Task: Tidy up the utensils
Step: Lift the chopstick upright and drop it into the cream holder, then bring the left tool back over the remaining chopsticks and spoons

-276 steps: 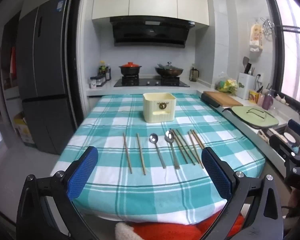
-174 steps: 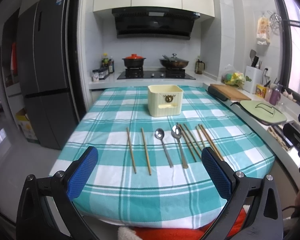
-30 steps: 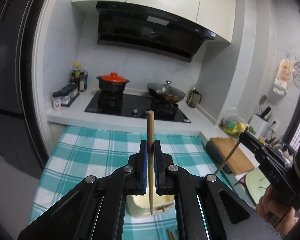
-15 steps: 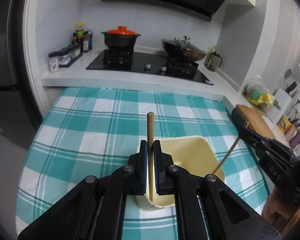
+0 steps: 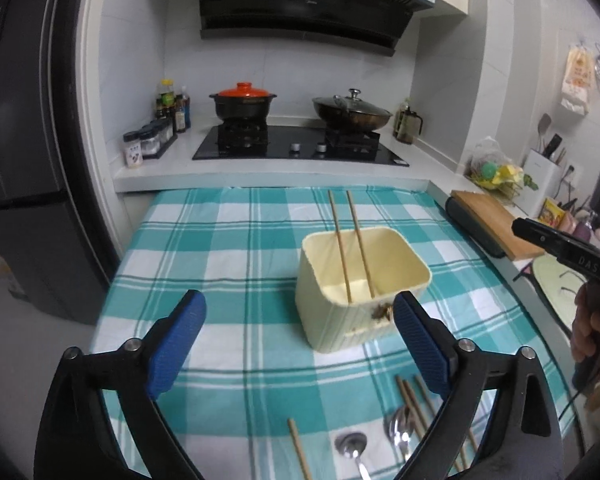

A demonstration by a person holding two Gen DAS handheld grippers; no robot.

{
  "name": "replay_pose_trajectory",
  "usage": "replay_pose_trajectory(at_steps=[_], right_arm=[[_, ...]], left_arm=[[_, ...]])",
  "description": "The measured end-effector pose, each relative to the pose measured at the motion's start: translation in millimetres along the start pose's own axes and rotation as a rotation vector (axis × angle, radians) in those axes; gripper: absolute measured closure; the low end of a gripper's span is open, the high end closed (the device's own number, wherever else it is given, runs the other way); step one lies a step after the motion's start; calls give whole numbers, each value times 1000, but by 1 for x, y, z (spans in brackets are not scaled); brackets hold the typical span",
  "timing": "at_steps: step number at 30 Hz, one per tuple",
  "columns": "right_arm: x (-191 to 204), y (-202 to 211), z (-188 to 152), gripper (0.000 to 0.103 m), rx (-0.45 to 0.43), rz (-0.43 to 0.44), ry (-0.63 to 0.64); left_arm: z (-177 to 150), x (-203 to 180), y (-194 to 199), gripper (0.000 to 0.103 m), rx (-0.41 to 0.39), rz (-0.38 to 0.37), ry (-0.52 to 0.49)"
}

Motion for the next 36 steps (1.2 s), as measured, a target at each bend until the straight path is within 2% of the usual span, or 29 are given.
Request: replay_pose_trajectory(at_steps=[4, 9, 15, 19, 24, 31, 36], right_arm=[[2, 56, -46, 52, 2, -8, 34], [10, 103, -128, 52, 38, -60, 53], [13, 136, -231, 52, 70, -150, -7], [12, 132, -281, 52, 166, -204, 12], [4, 118, -311, 52, 257, -211, 0], [2, 100, -323, 52, 313, -229, -24], [8, 99, -326, 52, 312, -254, 9]], left_arm=[[-58, 22, 40, 4, 12, 8, -23], [-139, 44, 58, 4, 49, 101, -39], [-208, 69, 52, 4, 117, 135, 118], [-230, 82, 37, 4, 158, 195, 150], [-244, 85, 20, 4, 218, 256, 79], [-255, 98, 5, 4, 282, 269, 136], [-258, 96, 3, 1, 272, 297, 110]])
Point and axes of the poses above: each gripper's, at about its wrist camera, not at the fingertips, and y roughly against the way its jaws point, x to its left, z to its top, the point moved 3 cm from there along -y, roughly the way its jaws point, and after that the axes turned 12 degrees about y, right-handed, at the moved point
